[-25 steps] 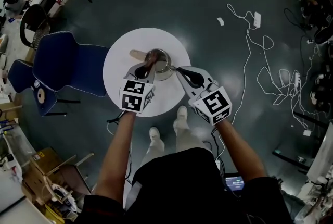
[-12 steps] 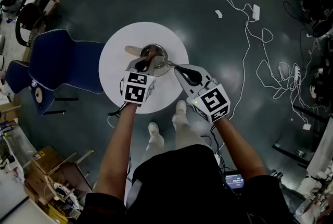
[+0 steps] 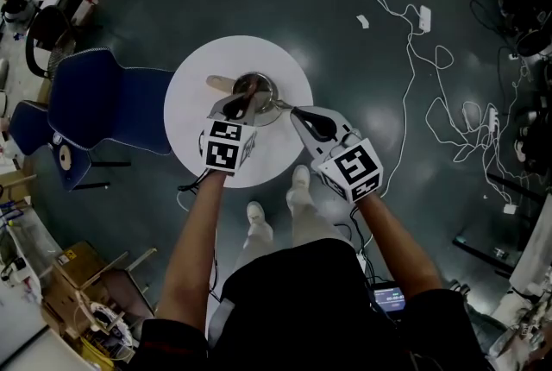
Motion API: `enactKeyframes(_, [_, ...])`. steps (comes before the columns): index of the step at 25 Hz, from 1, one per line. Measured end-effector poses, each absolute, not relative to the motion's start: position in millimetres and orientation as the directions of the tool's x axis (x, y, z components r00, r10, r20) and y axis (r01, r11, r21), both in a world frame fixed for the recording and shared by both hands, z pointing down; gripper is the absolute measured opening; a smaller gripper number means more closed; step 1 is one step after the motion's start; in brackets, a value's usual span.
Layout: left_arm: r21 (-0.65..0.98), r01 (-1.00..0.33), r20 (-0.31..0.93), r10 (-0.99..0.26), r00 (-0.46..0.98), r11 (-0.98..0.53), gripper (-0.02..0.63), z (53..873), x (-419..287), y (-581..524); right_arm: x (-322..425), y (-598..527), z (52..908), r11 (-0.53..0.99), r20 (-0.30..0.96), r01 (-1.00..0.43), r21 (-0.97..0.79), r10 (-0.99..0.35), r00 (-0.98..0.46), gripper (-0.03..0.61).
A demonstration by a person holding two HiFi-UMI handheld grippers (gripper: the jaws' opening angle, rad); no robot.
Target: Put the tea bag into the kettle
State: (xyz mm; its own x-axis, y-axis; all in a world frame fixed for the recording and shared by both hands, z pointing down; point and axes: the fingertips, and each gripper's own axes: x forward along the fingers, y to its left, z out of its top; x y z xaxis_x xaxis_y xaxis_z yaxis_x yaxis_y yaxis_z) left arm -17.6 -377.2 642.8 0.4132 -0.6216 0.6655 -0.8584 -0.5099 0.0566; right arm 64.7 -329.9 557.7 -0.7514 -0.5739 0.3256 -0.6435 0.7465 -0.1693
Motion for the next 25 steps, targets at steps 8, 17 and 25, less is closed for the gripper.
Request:
enactKeyframes(8, [0.056, -0.859, 0.652, -0.633, 0.417, -0.508, 0.017, 637.0, -20.8, -376.4, 60.7, -328.7, 560.1, 0.747, 0.329, -0.641, -0.175, -0.569, -0.753, 0.018])
enactKeyframes(17, [0.077, -0.857, 0.659, -0.619, 0.427, -0.509, 0.101, 645.0, -19.5, -380.2, 60.8, -327.5, 566.8, 0.744, 0.341, -0.643, -0.18, -0.566, -0.751, 0.018])
enactKeyframes(25, [0.08, -0.859, 0.653, -0.625, 0.429, -0.506, 0.084, 637.4, -20.4, -375.3, 63.6, -331.8, 564.0, 0.743, 0.336, -0.644, -0.181, -0.569, -0.751, 0.018])
